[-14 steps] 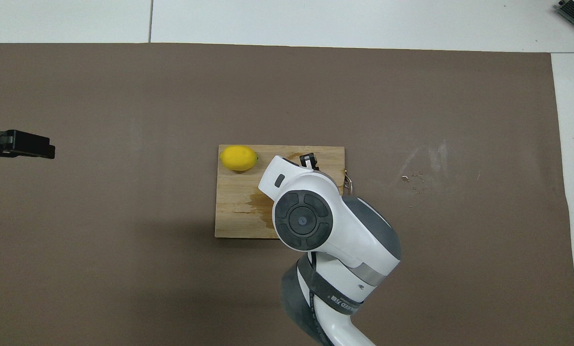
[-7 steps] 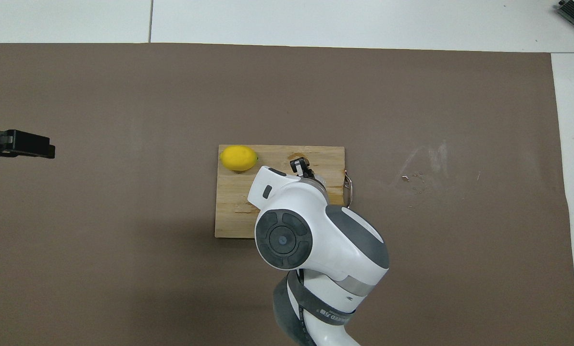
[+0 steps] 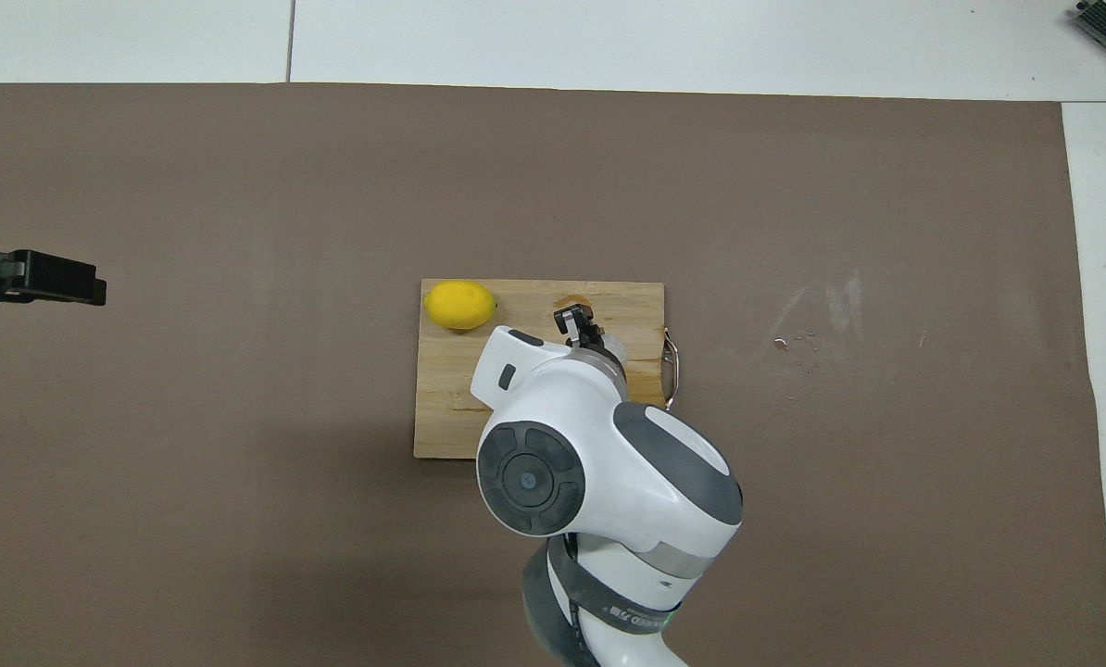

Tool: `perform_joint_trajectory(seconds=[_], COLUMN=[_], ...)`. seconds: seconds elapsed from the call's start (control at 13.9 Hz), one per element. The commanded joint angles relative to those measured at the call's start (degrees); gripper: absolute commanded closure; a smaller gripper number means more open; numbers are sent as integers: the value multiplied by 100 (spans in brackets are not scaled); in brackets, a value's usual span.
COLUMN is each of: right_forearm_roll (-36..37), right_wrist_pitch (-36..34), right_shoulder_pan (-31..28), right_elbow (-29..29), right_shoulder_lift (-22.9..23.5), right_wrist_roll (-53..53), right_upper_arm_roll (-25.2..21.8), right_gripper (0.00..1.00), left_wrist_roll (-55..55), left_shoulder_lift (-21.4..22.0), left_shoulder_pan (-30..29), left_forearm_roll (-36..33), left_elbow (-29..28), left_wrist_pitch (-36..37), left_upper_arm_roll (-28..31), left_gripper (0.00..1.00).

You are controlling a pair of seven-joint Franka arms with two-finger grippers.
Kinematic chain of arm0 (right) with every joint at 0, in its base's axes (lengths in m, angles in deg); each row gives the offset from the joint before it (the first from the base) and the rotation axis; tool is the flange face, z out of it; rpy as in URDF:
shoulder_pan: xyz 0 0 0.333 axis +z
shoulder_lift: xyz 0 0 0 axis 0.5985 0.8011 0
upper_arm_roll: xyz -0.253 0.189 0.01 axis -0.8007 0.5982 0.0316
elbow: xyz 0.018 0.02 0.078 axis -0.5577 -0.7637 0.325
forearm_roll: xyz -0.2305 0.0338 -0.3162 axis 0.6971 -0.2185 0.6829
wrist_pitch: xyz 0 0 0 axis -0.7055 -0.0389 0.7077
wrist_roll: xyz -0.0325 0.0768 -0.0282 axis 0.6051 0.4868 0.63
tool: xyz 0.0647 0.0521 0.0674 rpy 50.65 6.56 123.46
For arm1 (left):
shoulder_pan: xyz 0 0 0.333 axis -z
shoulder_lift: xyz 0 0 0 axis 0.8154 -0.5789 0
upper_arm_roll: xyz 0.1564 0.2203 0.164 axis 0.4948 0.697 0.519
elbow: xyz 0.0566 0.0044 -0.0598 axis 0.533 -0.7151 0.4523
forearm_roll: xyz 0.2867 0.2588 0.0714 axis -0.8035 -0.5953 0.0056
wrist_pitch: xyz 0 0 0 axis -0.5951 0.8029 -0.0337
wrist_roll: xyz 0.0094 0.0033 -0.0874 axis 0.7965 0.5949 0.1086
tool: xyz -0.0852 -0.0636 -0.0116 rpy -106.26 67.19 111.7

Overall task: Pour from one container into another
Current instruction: 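Tilt the clear cup with the right gripper above the metal cup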

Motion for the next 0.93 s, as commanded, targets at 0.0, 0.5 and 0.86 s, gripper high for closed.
perform_joint_trajectory(seconds=[0.0,0.5,0.86], right_forearm_roll=[198,637,787], right_wrist_pitch=[-99,-47,-20], right_shoulder_pan=[13,215,207], right_elbow=[-16,-52,-122], right_shoulder_lift=[-82,-126,-144], right_wrist_roll=[141,150,150], right_upper_arm_roll=[13,13,13], right_gripper=[100,100,100], left_wrist_roll=[-55,-55,-55], left_shoulder_lift=[78,69,69], left_shoulder_pan=[51,51,51], left_forearm_roll=[24,24,33], left_elbow=[-134,-134,-134], left_wrist_pitch=[-125,-134,-134], left_upper_arm_roll=[41,41,41], left_gripper=[0,0,0])
